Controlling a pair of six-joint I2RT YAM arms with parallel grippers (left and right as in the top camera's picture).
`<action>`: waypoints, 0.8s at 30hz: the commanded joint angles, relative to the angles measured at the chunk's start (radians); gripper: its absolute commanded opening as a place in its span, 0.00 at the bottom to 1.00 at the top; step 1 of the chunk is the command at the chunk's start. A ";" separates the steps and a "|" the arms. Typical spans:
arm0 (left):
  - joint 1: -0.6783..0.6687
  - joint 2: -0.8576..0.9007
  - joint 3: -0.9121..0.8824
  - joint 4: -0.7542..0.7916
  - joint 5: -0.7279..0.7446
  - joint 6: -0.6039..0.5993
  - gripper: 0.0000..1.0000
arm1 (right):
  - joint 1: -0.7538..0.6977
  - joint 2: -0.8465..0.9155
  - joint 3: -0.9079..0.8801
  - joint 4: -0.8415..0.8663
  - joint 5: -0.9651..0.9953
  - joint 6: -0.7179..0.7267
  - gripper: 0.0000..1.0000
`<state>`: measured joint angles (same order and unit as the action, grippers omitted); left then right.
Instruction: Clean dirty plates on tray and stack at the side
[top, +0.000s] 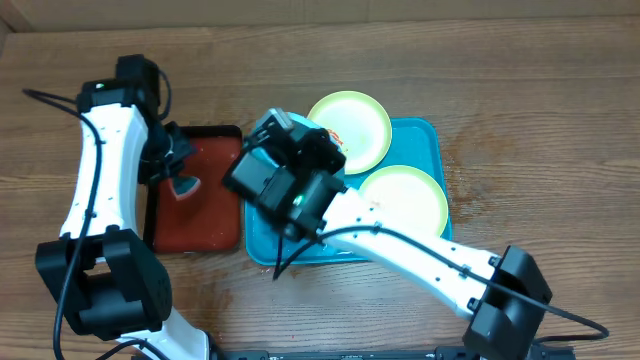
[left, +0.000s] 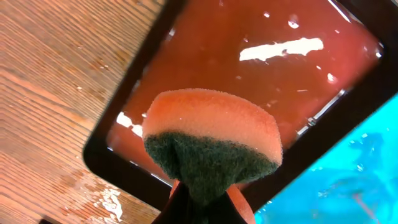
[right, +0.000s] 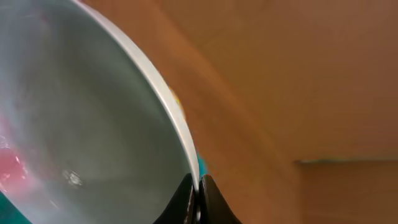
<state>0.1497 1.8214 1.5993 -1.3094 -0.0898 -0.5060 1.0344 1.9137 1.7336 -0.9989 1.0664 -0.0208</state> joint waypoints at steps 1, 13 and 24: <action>0.019 -0.032 -0.002 0.002 0.013 0.024 0.04 | 0.040 -0.032 0.032 0.036 0.156 -0.192 0.04; 0.020 -0.032 -0.002 0.004 0.013 0.028 0.04 | 0.105 -0.032 0.032 0.154 0.154 -0.395 0.04; 0.020 -0.032 -0.002 0.004 0.012 0.035 0.04 | 0.092 -0.032 0.031 0.107 -0.024 -0.292 0.04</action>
<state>0.1703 1.8214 1.5986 -1.3087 -0.0860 -0.4938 1.1381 1.9137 1.7340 -0.8722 1.1488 -0.3920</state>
